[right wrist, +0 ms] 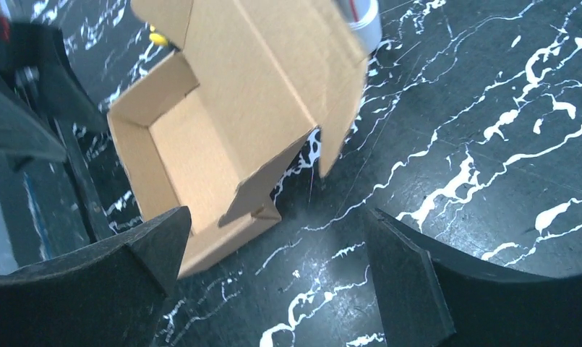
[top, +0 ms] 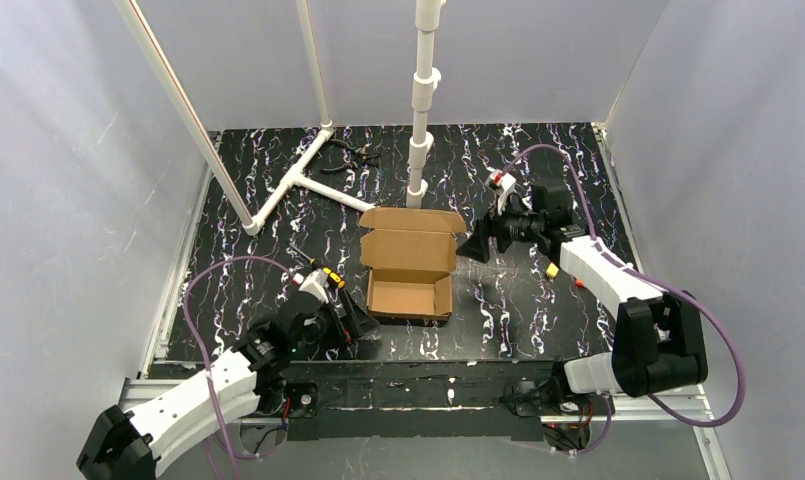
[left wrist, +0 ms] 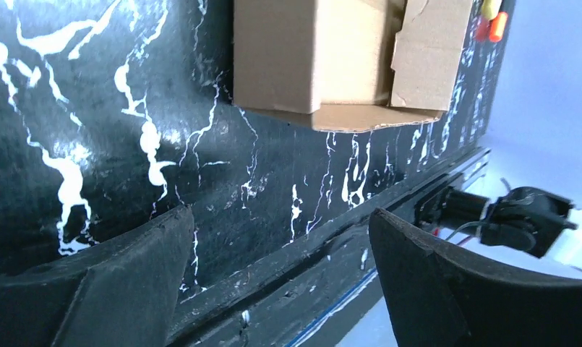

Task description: Fold the paper box

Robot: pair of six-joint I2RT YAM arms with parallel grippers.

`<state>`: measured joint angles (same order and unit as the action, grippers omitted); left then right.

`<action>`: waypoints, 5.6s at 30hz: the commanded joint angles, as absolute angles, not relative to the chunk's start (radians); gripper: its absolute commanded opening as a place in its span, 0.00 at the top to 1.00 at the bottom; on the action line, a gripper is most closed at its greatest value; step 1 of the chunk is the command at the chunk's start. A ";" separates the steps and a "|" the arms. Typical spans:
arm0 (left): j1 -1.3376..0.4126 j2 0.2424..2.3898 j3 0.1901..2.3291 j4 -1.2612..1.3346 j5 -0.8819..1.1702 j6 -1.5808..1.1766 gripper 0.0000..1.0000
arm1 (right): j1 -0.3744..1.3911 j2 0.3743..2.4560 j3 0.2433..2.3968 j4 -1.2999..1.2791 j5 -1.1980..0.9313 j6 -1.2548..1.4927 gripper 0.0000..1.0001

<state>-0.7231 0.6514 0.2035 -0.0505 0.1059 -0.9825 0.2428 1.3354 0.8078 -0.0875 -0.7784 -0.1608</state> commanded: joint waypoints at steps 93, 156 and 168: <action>-0.594 1.547 0.997 -0.266 0.260 -0.100 0.59 | 0.119 1.493 0.841 -0.010 -0.578 -0.063 0.55; -0.760 1.553 0.783 0.008 0.014 -1.044 1.00 | 0.512 1.708 0.811 0.104 -0.419 0.090 0.94; -0.633 1.407 0.730 -0.203 -0.143 -0.906 1.00 | 0.473 1.746 0.863 0.076 -0.274 0.067 0.90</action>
<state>-0.6991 1.3849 0.7273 -0.1474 -0.0982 -0.9672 0.4759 1.6958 0.8131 0.1284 -0.3519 0.0998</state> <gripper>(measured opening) 0.007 0.097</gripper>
